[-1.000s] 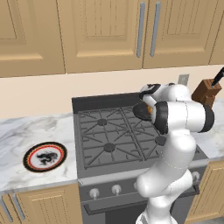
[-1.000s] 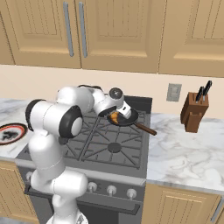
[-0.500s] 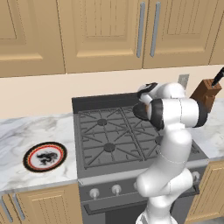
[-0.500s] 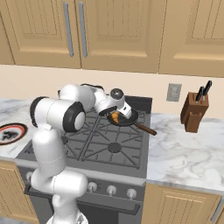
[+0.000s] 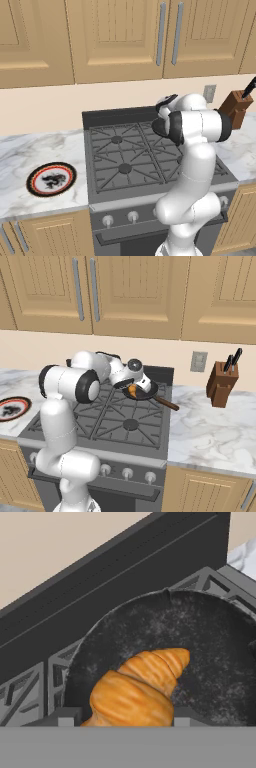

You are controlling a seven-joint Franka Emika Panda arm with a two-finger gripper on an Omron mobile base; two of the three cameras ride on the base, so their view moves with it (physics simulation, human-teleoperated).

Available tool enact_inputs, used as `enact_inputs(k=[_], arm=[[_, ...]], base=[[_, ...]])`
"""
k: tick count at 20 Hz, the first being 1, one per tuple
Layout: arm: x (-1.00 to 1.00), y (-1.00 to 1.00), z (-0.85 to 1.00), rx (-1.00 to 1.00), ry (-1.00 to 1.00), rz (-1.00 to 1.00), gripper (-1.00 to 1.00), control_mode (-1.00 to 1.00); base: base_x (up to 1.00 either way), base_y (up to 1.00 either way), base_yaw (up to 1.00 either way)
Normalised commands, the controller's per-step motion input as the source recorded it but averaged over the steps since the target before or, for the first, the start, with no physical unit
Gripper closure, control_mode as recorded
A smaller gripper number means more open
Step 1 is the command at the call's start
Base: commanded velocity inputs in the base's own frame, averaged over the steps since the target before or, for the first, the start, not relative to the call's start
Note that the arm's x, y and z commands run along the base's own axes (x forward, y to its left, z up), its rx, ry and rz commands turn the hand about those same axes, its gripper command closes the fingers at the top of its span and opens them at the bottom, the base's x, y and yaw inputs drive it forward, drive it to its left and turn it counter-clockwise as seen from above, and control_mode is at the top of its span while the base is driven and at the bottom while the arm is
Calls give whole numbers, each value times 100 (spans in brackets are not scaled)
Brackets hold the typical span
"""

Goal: Pick the croissant and place it on the pan. Then turn on the stove to warm the croissant.

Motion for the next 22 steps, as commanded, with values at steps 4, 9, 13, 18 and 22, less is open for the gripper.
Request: enact_inputs(k=[4, 9, 13, 18, 22], arm=[[14, -7, -14, 0, 0, 0, 100, -100], [18, -3, -16, 0, 0, 0, 100, -100], [19, 0, -19, 0, 0, 0, 100, -100], [15, 0, -12, 0, 0, 0, -100, -100], [10, -8, -1, 0, 0, 0, -100, -100]], base=[[0, 0, 0], [0, 0, 0], [0, 0, 0], [0, 0, 0], [0, 0, 0]])
